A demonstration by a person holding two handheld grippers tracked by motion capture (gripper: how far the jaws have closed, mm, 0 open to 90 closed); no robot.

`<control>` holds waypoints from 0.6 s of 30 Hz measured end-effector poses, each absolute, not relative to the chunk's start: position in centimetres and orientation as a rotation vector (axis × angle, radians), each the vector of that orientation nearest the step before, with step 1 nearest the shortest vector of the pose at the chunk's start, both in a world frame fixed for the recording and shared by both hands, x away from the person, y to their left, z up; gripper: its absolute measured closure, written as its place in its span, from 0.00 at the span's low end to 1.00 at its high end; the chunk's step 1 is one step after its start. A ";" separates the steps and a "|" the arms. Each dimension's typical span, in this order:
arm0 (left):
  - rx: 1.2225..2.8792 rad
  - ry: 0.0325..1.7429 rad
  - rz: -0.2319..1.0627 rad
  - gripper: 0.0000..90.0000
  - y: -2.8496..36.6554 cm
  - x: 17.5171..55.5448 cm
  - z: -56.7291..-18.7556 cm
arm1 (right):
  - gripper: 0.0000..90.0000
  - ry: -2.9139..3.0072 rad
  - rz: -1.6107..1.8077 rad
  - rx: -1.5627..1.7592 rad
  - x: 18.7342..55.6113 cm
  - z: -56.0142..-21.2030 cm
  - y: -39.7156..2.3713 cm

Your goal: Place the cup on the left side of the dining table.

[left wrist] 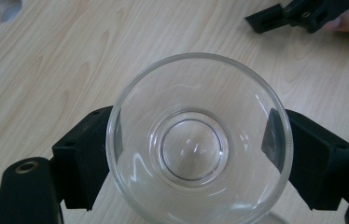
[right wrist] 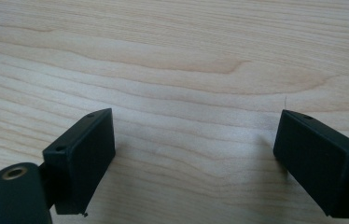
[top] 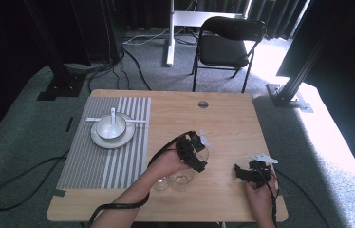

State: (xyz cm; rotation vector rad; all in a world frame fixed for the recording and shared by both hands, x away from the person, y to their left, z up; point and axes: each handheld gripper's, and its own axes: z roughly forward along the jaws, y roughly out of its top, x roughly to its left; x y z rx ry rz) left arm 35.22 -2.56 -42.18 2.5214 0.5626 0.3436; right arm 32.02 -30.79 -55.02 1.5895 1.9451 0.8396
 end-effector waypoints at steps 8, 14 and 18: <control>2.505 0.639 0.380 0.20 -0.4 36.2 -41.7 | 0.13 1.944 0.840 1.588 32.0 -55.0 -30.8; 2.499 0.704 0.404 0.20 1.7 36.9 -41.4 | 0.13 1.944 0.840 1.588 32.0 -55.0 -30.8; 2.486 0.751 0.408 0.20 3.1 37.2 -41.5 | 0.13 1.944 0.840 1.589 32.0 -55.0 -30.8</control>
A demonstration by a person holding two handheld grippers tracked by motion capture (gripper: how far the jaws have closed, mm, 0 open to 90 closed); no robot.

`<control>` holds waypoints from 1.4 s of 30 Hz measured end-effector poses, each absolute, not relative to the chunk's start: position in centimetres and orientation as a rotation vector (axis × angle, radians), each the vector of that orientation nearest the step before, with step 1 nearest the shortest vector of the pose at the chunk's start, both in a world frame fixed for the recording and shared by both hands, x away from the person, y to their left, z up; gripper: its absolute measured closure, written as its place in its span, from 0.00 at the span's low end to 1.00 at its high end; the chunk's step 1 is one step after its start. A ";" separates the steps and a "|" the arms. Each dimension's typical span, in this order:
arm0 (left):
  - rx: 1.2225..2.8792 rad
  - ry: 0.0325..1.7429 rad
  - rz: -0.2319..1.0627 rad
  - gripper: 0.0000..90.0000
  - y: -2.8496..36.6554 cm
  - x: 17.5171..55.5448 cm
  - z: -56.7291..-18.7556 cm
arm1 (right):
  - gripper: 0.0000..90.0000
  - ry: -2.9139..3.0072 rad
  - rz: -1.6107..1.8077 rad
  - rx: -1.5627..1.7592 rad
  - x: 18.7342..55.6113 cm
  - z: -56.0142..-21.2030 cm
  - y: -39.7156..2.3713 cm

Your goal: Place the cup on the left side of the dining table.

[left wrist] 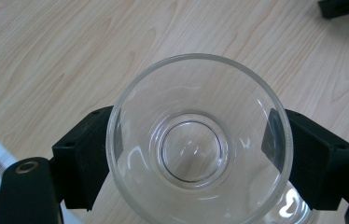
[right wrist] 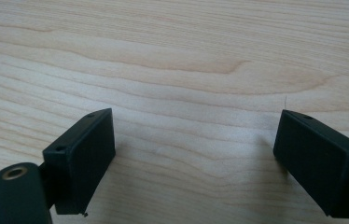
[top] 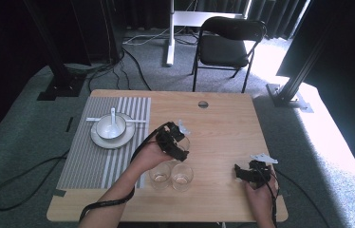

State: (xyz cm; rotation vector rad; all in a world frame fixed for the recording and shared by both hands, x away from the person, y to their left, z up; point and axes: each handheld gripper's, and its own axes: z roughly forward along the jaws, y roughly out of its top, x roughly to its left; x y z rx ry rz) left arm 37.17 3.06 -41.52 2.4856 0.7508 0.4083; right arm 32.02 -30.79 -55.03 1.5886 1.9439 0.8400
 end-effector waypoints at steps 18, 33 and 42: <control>2.460 0.880 0.443 0.20 9.0 37.3 -41.6 | 0.13 1.945 0.839 1.588 32.0 -55.0 -30.8; 2.418 1.035 0.490 0.20 16.1 36.5 -41.4 | 0.13 1.944 0.840 1.590 32.0 -55.0 -30.8; 2.386 1.121 0.497 0.20 19.9 35.7 -42.3 | 0.13 1.945 0.839 1.589 32.0 -55.0 -30.8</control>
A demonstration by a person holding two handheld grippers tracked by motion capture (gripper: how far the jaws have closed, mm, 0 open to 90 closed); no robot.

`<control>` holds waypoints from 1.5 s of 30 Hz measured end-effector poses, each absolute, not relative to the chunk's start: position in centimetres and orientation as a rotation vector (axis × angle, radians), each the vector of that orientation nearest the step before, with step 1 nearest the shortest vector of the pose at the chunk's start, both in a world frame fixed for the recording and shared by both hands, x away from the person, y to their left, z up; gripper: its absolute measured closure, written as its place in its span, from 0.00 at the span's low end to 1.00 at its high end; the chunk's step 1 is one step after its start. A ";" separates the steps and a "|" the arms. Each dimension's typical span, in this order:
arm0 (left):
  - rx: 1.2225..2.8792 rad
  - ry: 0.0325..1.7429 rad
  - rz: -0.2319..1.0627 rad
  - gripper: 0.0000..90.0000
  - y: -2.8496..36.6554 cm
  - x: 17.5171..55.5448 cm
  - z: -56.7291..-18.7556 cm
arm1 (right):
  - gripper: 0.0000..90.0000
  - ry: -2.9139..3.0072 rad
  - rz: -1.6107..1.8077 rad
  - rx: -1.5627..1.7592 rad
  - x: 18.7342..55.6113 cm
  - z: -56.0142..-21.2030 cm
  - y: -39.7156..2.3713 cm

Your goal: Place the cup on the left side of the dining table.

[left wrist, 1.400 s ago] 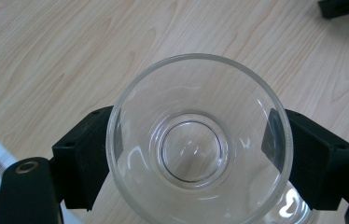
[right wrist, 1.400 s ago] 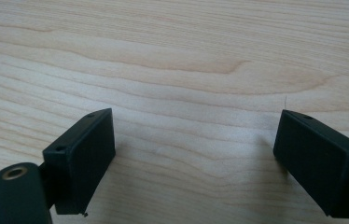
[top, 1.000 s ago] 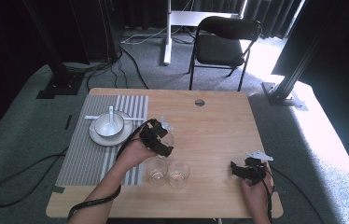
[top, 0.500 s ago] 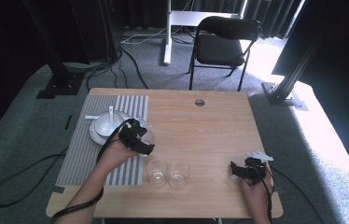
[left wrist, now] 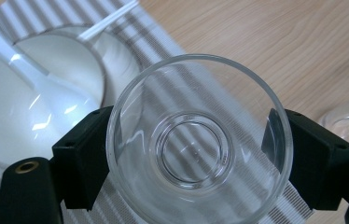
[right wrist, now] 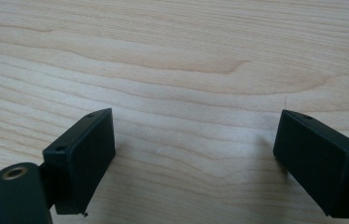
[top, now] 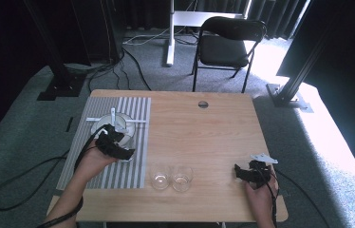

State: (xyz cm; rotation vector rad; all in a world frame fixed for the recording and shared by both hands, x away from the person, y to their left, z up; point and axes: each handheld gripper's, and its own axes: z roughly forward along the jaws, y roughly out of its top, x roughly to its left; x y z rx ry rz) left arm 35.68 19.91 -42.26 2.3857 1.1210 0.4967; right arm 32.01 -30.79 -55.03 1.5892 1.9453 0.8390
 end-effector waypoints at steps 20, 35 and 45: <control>2.331 1.270 0.493 0.20 25.9 34.4 -44.5 | 0.13 1.945 0.839 1.590 32.0 -55.0 -30.8; 2.307 1.311 0.436 0.20 27.5 34.8 -46.3 | 0.13 1.945 0.840 1.589 32.0 -55.0 -30.8; 2.247 1.286 0.467 0.19 27.9 34.3 -47.1 | 0.13 1.945 0.839 1.589 32.0 -55.0 -30.8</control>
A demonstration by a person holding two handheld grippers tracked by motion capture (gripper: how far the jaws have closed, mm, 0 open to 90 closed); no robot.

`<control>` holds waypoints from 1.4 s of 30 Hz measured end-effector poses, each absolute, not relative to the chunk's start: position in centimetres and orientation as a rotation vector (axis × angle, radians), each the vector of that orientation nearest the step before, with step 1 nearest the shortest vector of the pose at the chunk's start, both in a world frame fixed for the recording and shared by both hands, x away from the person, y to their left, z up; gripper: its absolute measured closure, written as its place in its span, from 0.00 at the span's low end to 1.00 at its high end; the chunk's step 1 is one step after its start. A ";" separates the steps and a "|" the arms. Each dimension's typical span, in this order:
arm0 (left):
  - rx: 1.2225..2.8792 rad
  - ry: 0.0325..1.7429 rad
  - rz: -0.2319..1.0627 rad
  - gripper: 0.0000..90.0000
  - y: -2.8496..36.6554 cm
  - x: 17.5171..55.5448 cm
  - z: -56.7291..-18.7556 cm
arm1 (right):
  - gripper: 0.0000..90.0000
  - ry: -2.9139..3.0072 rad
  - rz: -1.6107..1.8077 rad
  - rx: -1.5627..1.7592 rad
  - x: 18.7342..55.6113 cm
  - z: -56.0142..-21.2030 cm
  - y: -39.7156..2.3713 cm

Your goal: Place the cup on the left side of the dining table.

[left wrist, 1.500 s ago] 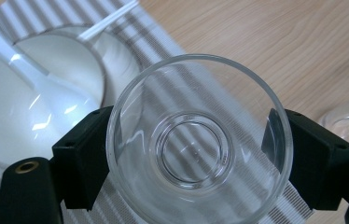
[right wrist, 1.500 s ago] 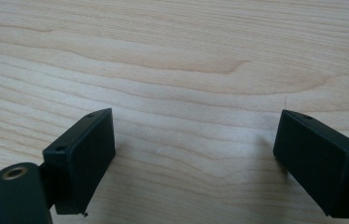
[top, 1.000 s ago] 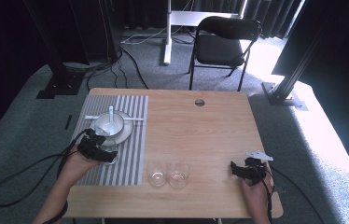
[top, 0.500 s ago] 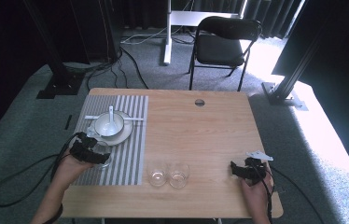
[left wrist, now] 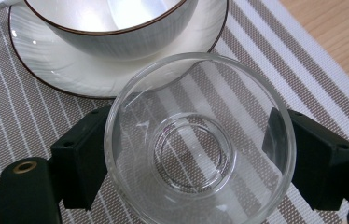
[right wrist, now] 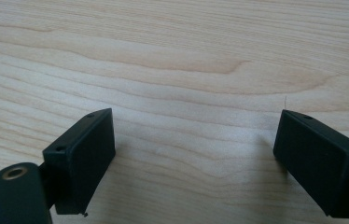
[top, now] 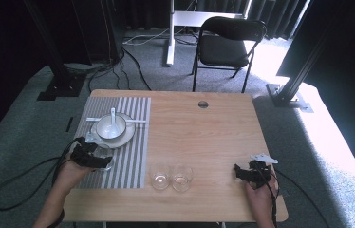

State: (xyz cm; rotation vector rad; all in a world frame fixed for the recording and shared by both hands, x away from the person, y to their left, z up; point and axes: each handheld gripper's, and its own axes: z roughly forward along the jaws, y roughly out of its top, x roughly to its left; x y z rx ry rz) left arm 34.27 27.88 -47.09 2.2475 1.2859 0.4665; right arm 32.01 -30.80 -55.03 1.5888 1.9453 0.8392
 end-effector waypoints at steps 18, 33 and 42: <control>2.152 1.303 0.563 0.00 28.3 31.7 -49.8 | 0.13 1.945 0.839 1.589 32.0 -55.0 -30.8; 1.974 1.348 0.630 0.00 29.9 27.8 -51.0 | 0.13 1.944 0.840 1.592 32.0 -55.0 -30.8; 1.968 1.354 0.642 0.00 30.5 25.9 -52.1 | 0.13 1.944 0.840 1.592 32.0 -55.0 -30.8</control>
